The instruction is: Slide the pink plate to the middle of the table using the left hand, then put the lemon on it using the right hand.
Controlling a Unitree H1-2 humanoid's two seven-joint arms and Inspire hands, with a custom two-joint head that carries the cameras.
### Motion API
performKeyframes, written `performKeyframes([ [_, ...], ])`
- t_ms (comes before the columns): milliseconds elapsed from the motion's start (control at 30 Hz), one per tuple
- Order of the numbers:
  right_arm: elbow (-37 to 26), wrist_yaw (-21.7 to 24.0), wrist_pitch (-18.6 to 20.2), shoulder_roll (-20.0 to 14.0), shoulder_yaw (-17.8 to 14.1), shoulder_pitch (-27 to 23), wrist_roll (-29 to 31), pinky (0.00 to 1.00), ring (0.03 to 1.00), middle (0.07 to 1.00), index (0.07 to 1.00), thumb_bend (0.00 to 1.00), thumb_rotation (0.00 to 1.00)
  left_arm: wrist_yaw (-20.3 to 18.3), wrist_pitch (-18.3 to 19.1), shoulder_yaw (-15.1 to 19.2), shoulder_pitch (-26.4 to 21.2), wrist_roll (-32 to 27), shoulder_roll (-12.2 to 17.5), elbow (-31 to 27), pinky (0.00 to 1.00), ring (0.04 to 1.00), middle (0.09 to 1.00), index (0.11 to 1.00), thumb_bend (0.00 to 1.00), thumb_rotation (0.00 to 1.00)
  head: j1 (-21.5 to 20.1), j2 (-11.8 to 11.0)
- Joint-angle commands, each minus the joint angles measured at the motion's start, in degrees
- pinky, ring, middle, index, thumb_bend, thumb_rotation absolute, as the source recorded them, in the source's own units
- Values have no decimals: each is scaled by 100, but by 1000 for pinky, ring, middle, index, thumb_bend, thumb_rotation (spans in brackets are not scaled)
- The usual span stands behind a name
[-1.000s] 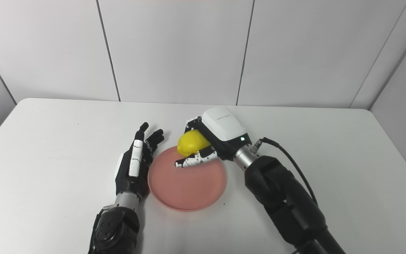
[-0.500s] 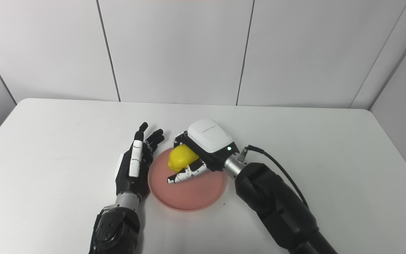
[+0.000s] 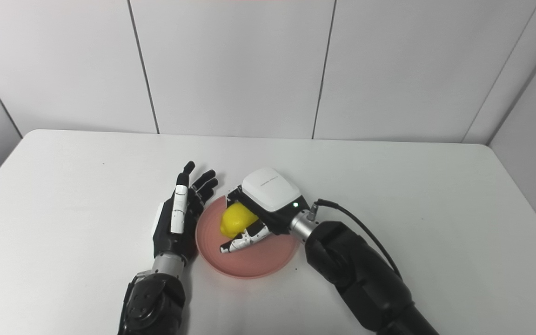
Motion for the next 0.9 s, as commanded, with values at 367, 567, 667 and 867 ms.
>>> performKeyframes([
  [367,157,-361,-257,39,-70,-365,-56,204,271,339,409,516,515,232,399,49,314,-55,-477,330,923,846,828,937,763,808,-41,26],
  [567,83,-330,-254,42,-109,-346,16,233,306,386,447,545,486,208,342,42,295,-34,-451,388,915,834,825,940,759,815,-48,23],
  [667,23,-240,-246,17,-131,-323,98,258,333,423,459,640,507,198,330,32,296,-33,-452,389,920,836,834,950,752,819,-37,32],
  [867,-213,301,-26,-74,-147,-299,197,421,512,595,650,862,736,207,291,7,276,15,-447,449,947,870,953,995,770,834,-47,41],
])
